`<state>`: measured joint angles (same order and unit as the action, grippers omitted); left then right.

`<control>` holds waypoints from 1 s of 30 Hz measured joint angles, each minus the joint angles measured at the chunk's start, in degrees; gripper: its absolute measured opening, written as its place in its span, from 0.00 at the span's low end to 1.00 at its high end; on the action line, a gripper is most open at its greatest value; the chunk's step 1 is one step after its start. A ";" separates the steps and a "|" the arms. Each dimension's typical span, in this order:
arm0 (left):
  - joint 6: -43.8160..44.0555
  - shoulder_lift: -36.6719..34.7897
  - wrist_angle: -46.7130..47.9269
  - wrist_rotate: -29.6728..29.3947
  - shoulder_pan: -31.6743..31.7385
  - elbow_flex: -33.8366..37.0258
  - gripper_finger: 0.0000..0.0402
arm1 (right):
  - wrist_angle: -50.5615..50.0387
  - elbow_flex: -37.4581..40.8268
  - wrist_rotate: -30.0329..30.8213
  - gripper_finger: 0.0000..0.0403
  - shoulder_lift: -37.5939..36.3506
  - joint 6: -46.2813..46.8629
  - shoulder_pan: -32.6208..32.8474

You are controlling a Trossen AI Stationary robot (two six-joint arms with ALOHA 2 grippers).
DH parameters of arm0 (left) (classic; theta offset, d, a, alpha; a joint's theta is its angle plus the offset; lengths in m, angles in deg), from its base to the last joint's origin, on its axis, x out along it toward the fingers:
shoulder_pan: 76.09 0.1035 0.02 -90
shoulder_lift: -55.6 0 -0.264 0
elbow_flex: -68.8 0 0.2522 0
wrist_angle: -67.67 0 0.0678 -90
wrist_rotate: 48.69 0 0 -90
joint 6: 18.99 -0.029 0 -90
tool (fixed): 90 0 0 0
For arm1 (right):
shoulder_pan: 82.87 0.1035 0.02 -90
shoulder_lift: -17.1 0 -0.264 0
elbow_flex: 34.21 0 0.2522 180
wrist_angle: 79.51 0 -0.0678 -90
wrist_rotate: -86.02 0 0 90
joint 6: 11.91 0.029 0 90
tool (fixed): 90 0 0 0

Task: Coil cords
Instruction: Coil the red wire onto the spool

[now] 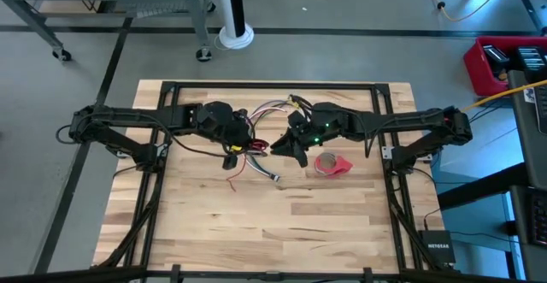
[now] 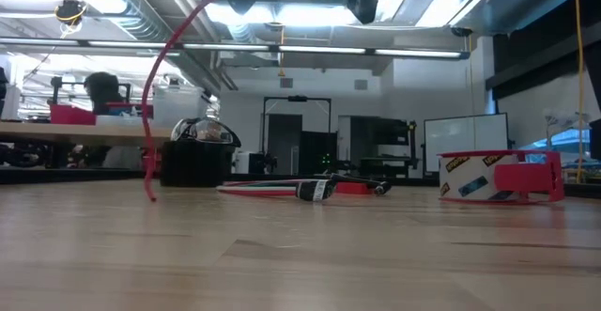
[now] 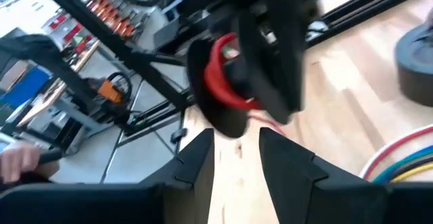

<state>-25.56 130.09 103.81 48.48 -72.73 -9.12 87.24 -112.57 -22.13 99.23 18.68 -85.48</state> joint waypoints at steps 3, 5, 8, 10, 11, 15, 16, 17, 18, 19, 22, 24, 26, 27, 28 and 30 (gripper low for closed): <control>0.11 0.01 0.21 -0.03 0.00 0.00 0.00 | -0.03 0.00 -0.57 0.30 0.00 -0.76 -0.04; 0.11 0.01 0.20 0.01 0.00 0.00 0.00 | 0.31 0.00 -0.54 0.30 0.00 -0.92 -0.05; 0.11 0.01 0.22 0.16 -0.02 0.00 0.00 | 1.87 0.00 0.56 0.30 0.00 -1.47 -0.07; 0.11 0.01 0.13 0.14 0.00 0.00 0.00 | 2.80 0.00 2.14 0.30 0.00 -2.61 -0.05; 0.11 0.01 0.13 0.14 0.00 0.00 0.00 | 3.28 0.00 3.05 0.30 0.00 -3.08 -0.04; 0.11 0.01 -0.09 0.14 0.00 0.00 0.00 | 5.86 0.00 4.00 0.30 0.00 -4.13 -0.04; 0.11 0.01 -0.33 0.14 0.00 0.00 0.00 | 6.36 0.00 4.02 0.30 0.08 -4.38 -0.05; 0.11 0.01 -0.60 0.14 0.00 0.00 0.00 | 6.78 0.00 4.02 0.30 0.21 -4.92 -0.04; 0.11 0.01 -0.85 0.14 0.00 0.00 0.00 | 7.04 0.00 4.04 0.30 0.39 -5.31 -0.04; 0.11 0.01 -0.96 0.14 0.00 0.00 0.00 | 7.13 0.00 4.13 0.30 0.61 -5.40 -0.04; 0.11 0.01 -0.96 0.14 0.00 0.00 0.00 | 7.35 0.00 5.04 0.30 1.68 -5.42 -0.04; 0.11 0.01 -0.96 0.14 0.00 0.00 0.00 | 7.82 0.00 5.09 0.30 2.53 -5.42 -0.04; 0.12 0.01 -1.07 0.14 0.00 0.00 0.00 | 9.31 0.00 5.09 0.30 3.28 -5.42 -0.04; 0.13 0.02 -1.20 0.14 0.00 0.00 0.00 | 9.87 0.00 5.10 0.30 3.39 -5.42 -0.04; 0.13 0.03 -1.20 0.14 0.00 0.00 0.00 | 9.97 0.00 5.21 0.30 3.43 -5.49 -0.04; 0.13 0.01 -1.25 0.12 0.00 0.00 0.00 | 10.11 0.00 6.83 0.30 3.43 -5.65 -0.04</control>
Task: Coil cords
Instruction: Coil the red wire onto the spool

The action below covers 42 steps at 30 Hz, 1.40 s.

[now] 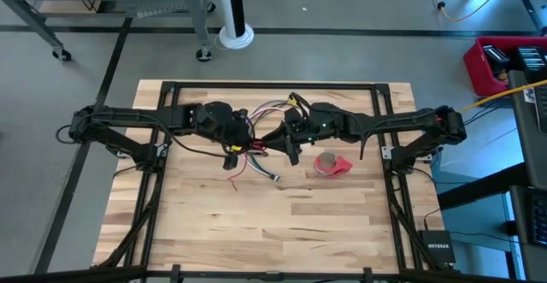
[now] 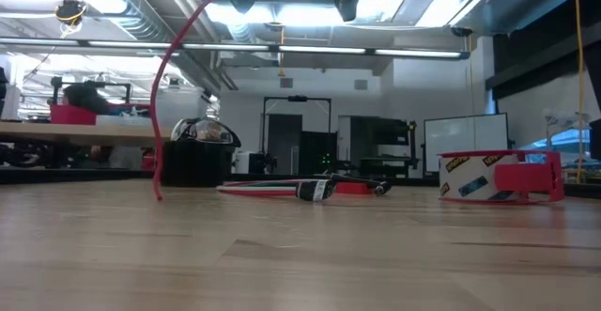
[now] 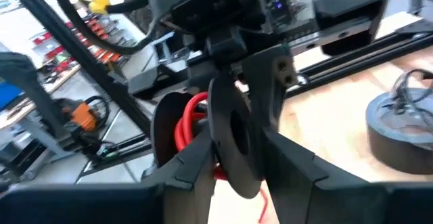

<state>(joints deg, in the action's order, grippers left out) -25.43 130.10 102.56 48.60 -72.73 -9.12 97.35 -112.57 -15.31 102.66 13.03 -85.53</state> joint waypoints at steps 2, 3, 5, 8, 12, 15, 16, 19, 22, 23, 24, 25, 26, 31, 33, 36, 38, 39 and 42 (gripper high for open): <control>0.02 0.00 0.18 -0.09 0.02 0.00 0.00 | 0.05 0.00 1.41 0.29 0.00 -0.25 0.01; 0.02 0.02 0.20 -0.15 0.03 0.00 0.00 | 0.04 0.00 1.62 0.28 0.00 -0.52 0.00; 0.02 0.02 0.20 -0.17 0.07 0.00 0.00 | 0.10 0.00 1.74 0.23 0.00 -1.00 0.00; 0.02 0.02 0.31 -0.18 0.04 0.02 0.00 | 0.12 0.00 1.68 0.12 -0.01 -1.30 0.07; 0.15 0.02 0.31 0.18 0.00 0.02 0.00 | 0.28 0.00 1.74 0.03 -0.02 -1.67 0.00; 0.11 0.02 0.26 0.06 0.00 0.02 0.02 | 0.30 0.00 1.77 0.06 -0.02 -1.41 0.00; 0.06 0.02 0.25 0.04 0.00 0.02 0.02 | 0.29 0.00 1.83 0.06 -0.02 -1.41 0.00; 0.00 0.02 0.22 -1.41 0.00 0.02 0.05 | 0.27 0.00 1.91 0.03 -0.04 -1.43 -0.01; -0.02 0.02 0.07 -4.27 0.00 0.02 0.08 | 0.07 0.00 2.09 0.02 -0.23 -1.43 -0.03; -0.04 0.02 0.07 -5.59 0.00 0.02 0.09 | -0.01 0.00 2.18 0.03 -0.26 -1.43 -0.04; -0.07 0.02 0.02 -6.85 0.00 0.02 0.11 | -0.35 0.00 2.33 0.03 -0.50 -1.43 -0.07; -0.04 0.02 -0.35 -7.85 0.00 0.02 0.13 | -0.76 0.00 2.42 0.03 -0.70 -1.45 -0.11; -0.02 0.02 -0.81 -8.60 0.00 0.02 0.15 | -0.91 0.00 2.46 0.02 -0.83 -1.45 -0.11; -0.02 -0.70 -1.77 -9.95 0.02 0.02 0.26 | -2.77 0.00 4.32 0.02 -2.95 -1.20 -0.04; -0.02 -1.13 -1.75 -10.40 0.10 0.02 0.30 | -3.89 0.02 5.77 0.02 -4.12 -1.08 -0.02; -0.03 -2.37 -1.15 -10.63 0.11 0.02 0.33 | -5.87 0.02 8.43 0.01 -6.34 -1.19 -0.07; -0.52 -3.15 -0.92 -10.97 0.11 0.02 0.33 | -8.08 0.02 10.15 0.01 -7.73 -1.23 -0.07; -1.04 -3.66 -0.88 -11.60 0.11 0.02 0.33 | -9.33 0.02 11.06 0.01 -8.46 -1.26 -0.07; -2.14 -4.97 -0.57 -14.63 0.26 0.02 0.33 | -13.39 0.02 14.70 0.01 -10.69 -1.33 -0.11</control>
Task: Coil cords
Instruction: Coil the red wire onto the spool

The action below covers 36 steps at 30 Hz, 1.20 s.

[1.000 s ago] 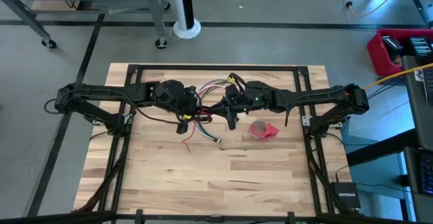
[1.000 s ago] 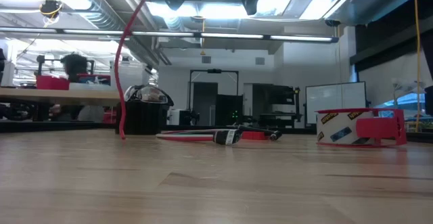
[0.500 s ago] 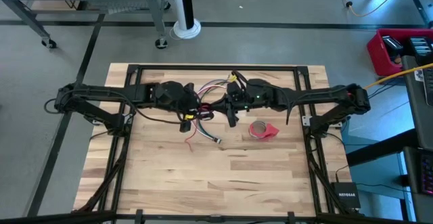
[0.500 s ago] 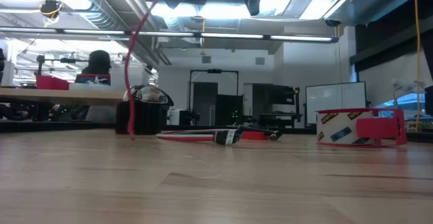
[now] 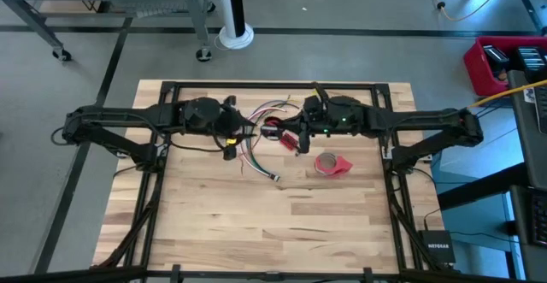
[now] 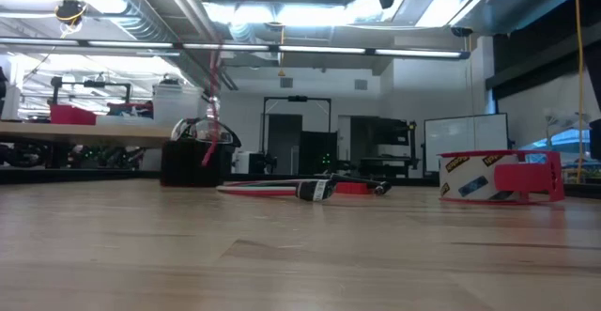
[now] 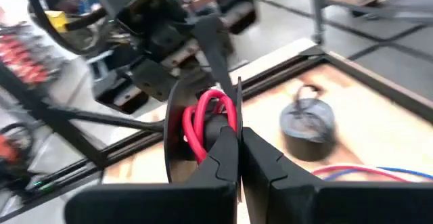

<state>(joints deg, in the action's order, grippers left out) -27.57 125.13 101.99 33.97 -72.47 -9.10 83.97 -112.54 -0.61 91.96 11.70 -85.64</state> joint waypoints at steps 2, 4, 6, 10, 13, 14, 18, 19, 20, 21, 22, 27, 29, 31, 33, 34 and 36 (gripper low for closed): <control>-0.63 -0.60 0.60 -2.13 0.35 -0.04 0.33 | -2.26 0.00 2.66 0.01 -1.27 -0.04 0.00; -0.58 -0.69 2.11 -3.44 0.91 -0.04 0.33 | -4.68 0.00 5.18 0.01 -2.22 -0.06 0.00; 0.00 -0.63 4.90 -3.99 1.61 -0.04 0.33 | -6.32 0.00 7.39 0.01 -2.68 -0.06 0.00; 6.52 0.99 13.45 -4.48 3.09 -0.04 0.33 | -9.06 0.00 10.60 0.01 -3.03 0.07 0.00; 13.01 3.46 19.58 -4.73 3.65 -0.04 0.33 | -9.73 0.00 11.50 0.01 -3.03 0.07 0.00; 14.34 4.50 20.91 -4.74 3.67 -0.04 0.33 | -9.66 0.00 11.50 0.01 -3.03 0.07 0.00; 14.16 8.37 16.05 -4.71 2.73 3.88 0.33 | -10.50 0.00 11.62 0.01 -3.03 0.11 0.00; 14.10 9.19 13.00 -4.70 2.35 5.51 0.33 | -11.14 0.00 11.63 0.01 -3.03 0.33 0.00; 14.18 10.02 9.82 -4.70 1.94 7.13 0.33 | -11.97 0.00 11.63 0.01 -3.03 0.94 0.00; 14.43 10.67 6.77 -4.69 1.53 8.83 0.33 | -13.10 0.00 11.63 0.01 -3.03 1.75 0.00; 14.75 11.09 4.22 -4.67 1.18 10.34 0.33 | -14.63 0.00 11.63 0.01 -3.03 2.71 0.00; 19.18 11.48 3.93 -4.70 0.50 13.30 0.29 | -24.74 0.00 11.57 0.01 -4.59 9.06 0.10; 19.76 11.21 4.84 -4.68 0.50 13.31 0.27 | -28.30 0.00 11.48 0.01 -6.14 11.86 0.11; 19.08 10.83 4.89 -4.47 0.44 13.31 0.25 | -31.59 0.04 11.44 0.01 -7.98 14.33 0.11; 18.06 10.56 4.56 -3.54 0.44 13.31 0.24 | -33.50 0.79 11.45 0.01 -10.34 16.74 0.16; 17.36 10.52 4.35 -3.27 0.44 13.31 0.23 | -34.25 1.40 11.45 0.01 -11.65 17.95 0.17; 17.07 10.50 3.49 -3.14 0.42 13.31 0.23 | -34.82 3.61 11.44 0.01 -14.66 19.58 0.15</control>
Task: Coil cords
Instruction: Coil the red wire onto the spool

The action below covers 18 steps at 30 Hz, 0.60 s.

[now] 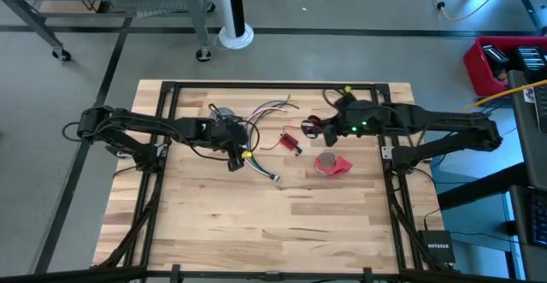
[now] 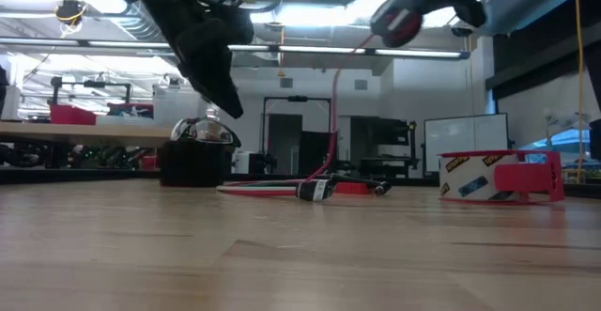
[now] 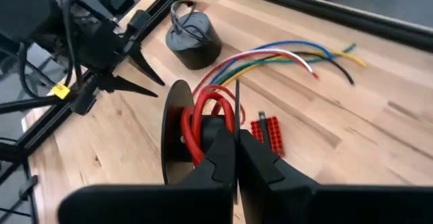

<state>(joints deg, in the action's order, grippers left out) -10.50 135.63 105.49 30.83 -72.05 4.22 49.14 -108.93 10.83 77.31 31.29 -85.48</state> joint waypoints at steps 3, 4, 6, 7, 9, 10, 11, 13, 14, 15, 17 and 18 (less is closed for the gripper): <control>0.24 -0.04 -0.63 0.00 0.02 0.00 0.23 | 0.56 4.71 0.15 0.01 -4.86 2.61 0.00; 0.32 -0.04 -1.28 -0.02 0.02 0.00 0.24 | 1.08 6.53 0.20 0.01 -6.47 3.57 0.00; 0.18 -0.04 -2.09 -0.02 0.02 0.00 0.24 | 4.25 10.96 0.36 0.01 -9.68 4.88 0.00; 0.05 -0.04 -3.18 -0.02 0.02 0.00 0.23 | 7.13 13.42 0.47 0.01 -11.15 5.13 0.00; -0.31 -0.04 -6.36 -0.02 0.02 0.00 0.23 | 15.60 19.05 -0.46 0.02 -13.70 5.11 -0.02; -0.62 -0.04 -8.27 -0.01 0.02 0.00 0.23 | 20.74 21.94 -1.29 0.02 -14.63 4.96 -0.04; -1.09 -0.04 -10.20 -0.02 0.02 0.00 0.23 | 26.40 24.91 -2.16 0.02 -15.30 4.62 -0.04; -1.50 -0.04 -14.03 -0.02 0.02 0.00 0.23 | 37.02 30.34 -3.96 0.02 -15.69 4.43 -0.04; -1.68 -0.04 -15.53 -0.02 0.02 -0.02 0.24 | 41.78 32.70 -4.99 0.02 -15.52 4.41 -0.04; -2.01 -0.04 -16.61 -0.02 0.02 -0.04 0.24 | 46.30 34.76 -6.10 0.02 -15.23 4.42 -0.04; -2.98 0.03 -17.39 -0.06 0.02 -0.04 0.24 | 53.46 38.12 -7.45 0.02 -14.53 4.46 -0.04; -3.12 0.09 -17.34 -0.11 0.02 -0.04 0.24 | 56.58 39.19 -7.67 0.02 -14.20 4.40 -0.04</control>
<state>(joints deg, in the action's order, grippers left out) -13.62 135.72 88.14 30.73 -72.03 4.17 105.72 -69.74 3.16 63.11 35.69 -85.53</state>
